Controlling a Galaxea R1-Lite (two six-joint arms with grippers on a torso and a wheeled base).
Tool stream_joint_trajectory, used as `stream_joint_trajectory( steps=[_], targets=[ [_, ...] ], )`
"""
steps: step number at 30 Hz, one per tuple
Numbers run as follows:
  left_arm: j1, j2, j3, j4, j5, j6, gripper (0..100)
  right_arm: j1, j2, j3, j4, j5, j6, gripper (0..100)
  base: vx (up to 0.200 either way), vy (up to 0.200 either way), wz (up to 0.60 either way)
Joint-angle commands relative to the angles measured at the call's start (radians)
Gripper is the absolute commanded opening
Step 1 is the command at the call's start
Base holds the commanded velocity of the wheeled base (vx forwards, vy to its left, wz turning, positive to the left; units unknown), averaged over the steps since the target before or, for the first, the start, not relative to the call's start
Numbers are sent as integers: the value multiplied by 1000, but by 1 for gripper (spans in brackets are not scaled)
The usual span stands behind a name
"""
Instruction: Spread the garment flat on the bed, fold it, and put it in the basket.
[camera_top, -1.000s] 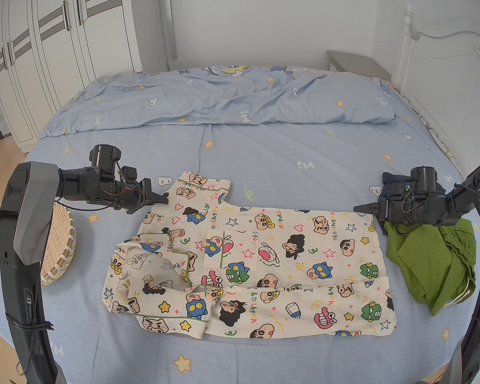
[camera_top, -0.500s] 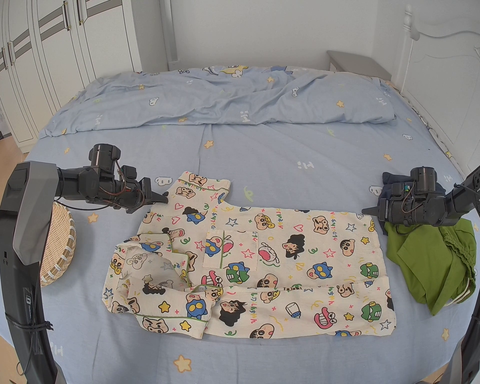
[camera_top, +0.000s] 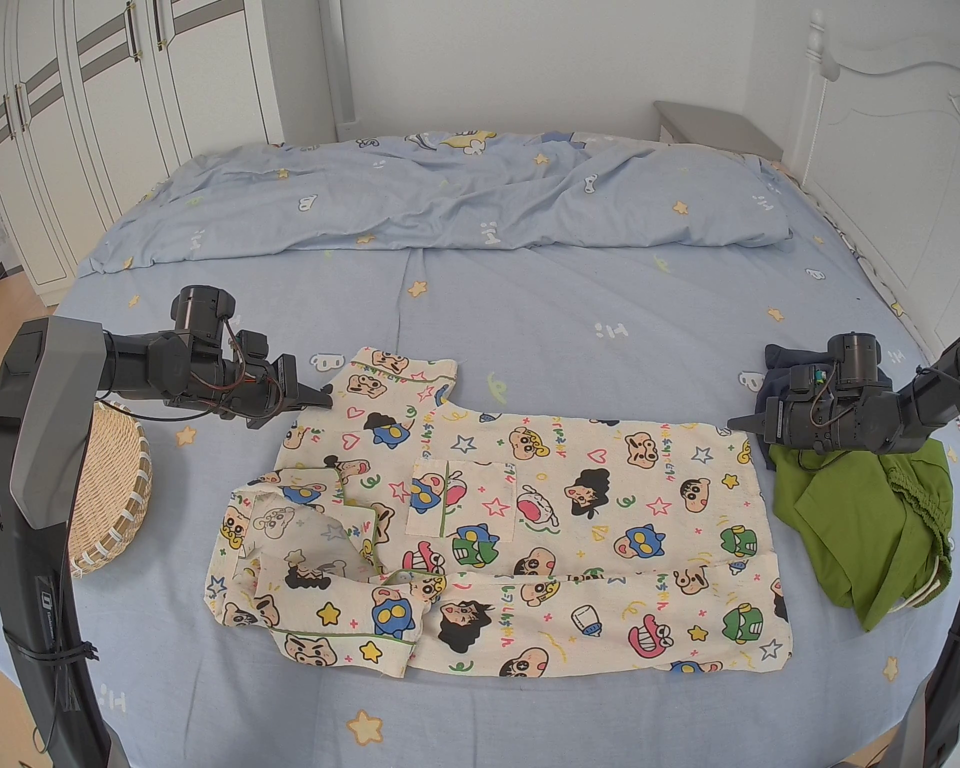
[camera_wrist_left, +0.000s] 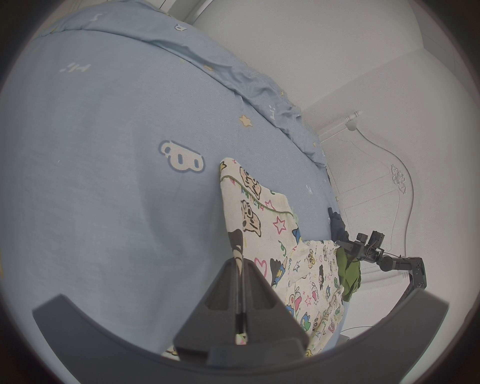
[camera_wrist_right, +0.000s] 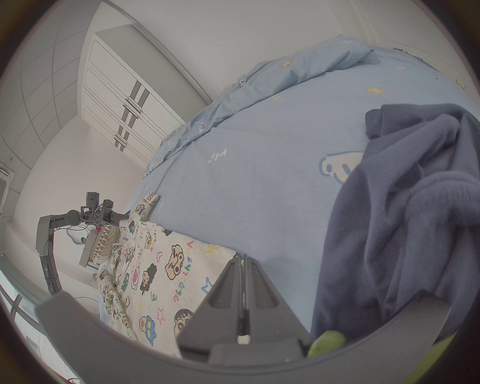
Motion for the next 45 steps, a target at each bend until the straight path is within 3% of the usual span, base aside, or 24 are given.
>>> stream_joint_trajectory(
  steps=[1,20,24,33,39,45],
  targets=[
    [2,-38,30,-3,-5,0,0,-2,-59,36,-2,12,-1,0,0,0,0],
    [31,-144,197,-8,-13,5,0,-10,-185,208,-5,107,-5,0,0,0,0],
    [48,-175,237,-6,-66,2,0,-30,-191,234,-4,145,-8,0,0,0,0],
    [46,-230,329,-25,-74,0,0,-59,-231,311,-24,188,-10,0,0,0,0],
    [46,-269,453,-117,-79,0,0,-79,-247,366,-25,205,-19,0,0,0,0],
    [57,-299,633,-319,-94,-1,0,-104,-264,432,-62,208,-27,0,0,0,0]
  ],
)
